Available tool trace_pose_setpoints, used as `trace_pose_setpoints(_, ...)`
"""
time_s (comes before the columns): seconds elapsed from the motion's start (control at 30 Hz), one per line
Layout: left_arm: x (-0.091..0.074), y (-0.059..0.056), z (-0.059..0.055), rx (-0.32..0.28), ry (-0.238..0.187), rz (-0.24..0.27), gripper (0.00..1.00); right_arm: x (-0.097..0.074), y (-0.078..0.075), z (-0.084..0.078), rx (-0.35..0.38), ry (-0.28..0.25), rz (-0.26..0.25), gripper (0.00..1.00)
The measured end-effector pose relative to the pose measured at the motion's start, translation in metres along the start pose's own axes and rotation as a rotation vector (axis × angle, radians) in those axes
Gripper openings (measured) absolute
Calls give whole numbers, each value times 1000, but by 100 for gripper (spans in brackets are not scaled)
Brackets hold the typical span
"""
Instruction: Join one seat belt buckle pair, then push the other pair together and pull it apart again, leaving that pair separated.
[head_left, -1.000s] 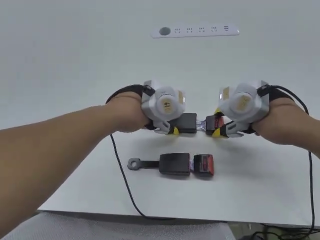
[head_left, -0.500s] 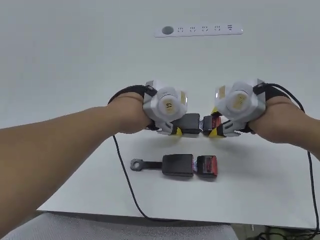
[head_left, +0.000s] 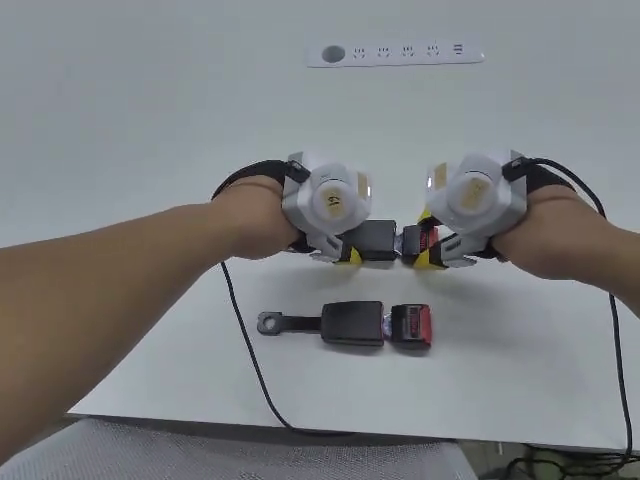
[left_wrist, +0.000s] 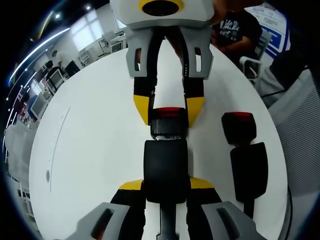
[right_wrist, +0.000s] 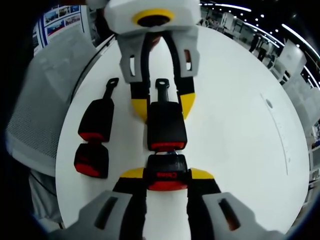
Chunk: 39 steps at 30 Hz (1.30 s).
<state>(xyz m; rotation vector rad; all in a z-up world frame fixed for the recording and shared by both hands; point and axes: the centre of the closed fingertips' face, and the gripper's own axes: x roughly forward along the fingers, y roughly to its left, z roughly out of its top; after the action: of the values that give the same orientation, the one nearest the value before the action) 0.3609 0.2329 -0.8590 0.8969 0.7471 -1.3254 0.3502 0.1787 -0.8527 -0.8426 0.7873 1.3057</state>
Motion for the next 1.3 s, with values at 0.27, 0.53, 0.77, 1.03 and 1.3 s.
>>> trace_pose_setpoints(0.27,0,1,0,-3,12,-8,31,-5,0,-5,-10,7,-5,28)
trace_pose_setpoints(0.53,-3,-1,2,-15,-6,12,31,-10,0,-15,21,-21,-18,29)
trace_pose_setpoints(0.77,-1,-4,7,-10,2,0,32,-15,3,-19,12,-26,-36,31)
trace_pose_setpoints(1.03,-1,-3,2,2,10,-7,31,-25,2,-40,11,13,-56,31)
trace_pose_setpoints(1.3,0,-3,2,10,24,0,32,-42,-2,-76,0,40,-65,32)
